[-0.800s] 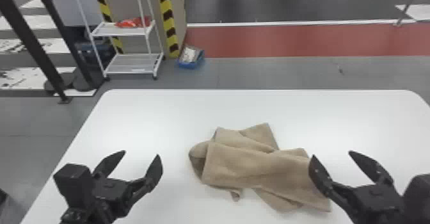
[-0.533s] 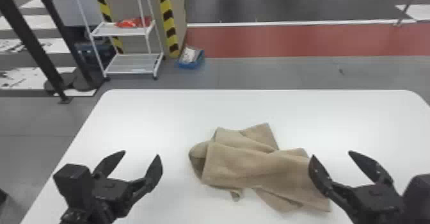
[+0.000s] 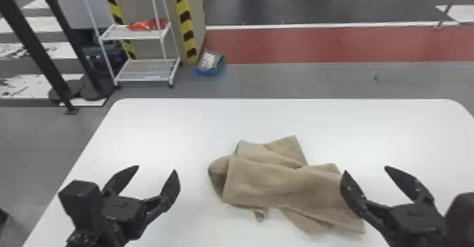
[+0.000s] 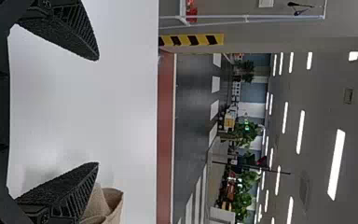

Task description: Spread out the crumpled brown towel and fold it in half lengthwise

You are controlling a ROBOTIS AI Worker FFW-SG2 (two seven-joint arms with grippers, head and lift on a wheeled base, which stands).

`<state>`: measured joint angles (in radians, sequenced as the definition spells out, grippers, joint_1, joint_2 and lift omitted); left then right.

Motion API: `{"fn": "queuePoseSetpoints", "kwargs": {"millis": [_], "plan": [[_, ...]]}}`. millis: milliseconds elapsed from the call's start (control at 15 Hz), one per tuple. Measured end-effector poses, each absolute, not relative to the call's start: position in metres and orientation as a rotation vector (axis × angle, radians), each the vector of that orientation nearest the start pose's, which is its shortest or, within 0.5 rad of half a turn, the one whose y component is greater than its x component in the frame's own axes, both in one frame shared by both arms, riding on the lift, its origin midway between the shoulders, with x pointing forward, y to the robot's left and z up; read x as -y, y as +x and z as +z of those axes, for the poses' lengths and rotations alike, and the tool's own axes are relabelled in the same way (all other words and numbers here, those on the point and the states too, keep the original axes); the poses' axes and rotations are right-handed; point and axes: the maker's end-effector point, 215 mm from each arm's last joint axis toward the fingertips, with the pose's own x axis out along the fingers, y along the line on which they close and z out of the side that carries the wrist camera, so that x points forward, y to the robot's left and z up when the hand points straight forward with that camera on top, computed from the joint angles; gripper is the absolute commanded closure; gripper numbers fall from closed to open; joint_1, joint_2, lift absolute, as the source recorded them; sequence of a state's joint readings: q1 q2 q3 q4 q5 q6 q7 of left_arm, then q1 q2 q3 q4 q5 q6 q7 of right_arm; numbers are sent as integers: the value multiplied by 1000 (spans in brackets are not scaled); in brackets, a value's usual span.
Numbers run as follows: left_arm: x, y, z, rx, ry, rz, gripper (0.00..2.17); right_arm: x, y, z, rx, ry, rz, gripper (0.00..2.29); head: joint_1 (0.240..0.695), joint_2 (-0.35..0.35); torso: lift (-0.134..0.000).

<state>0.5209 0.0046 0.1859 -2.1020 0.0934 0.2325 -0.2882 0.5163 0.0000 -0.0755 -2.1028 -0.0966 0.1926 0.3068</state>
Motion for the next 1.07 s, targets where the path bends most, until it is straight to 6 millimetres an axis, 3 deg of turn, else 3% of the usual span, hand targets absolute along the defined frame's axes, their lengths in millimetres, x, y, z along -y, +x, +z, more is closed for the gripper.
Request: {"fn": "queuePoseSetpoints", "kwargs": {"millis": [267, 400, 867, 1067], "plan": [[-264, 430, -380, -213, -42, -132, 76, 187, 435, -360, -153, 97, 267, 90, 695, 93, -124], [-262, 430, -380, -214, -39, -135, 76, 164, 439, -349, -135, 97, 306, 90, 695, 118, -124], [-262, 428, -378, -216, -32, -135, 76, 25, 447, -330, -144, 30, 520, 90, 695, 277, -124], [-263, 427, -377, -215, -31, -134, 76, -16, 448, -327, -166, 5, 578, 90, 695, 341, -124]]}}
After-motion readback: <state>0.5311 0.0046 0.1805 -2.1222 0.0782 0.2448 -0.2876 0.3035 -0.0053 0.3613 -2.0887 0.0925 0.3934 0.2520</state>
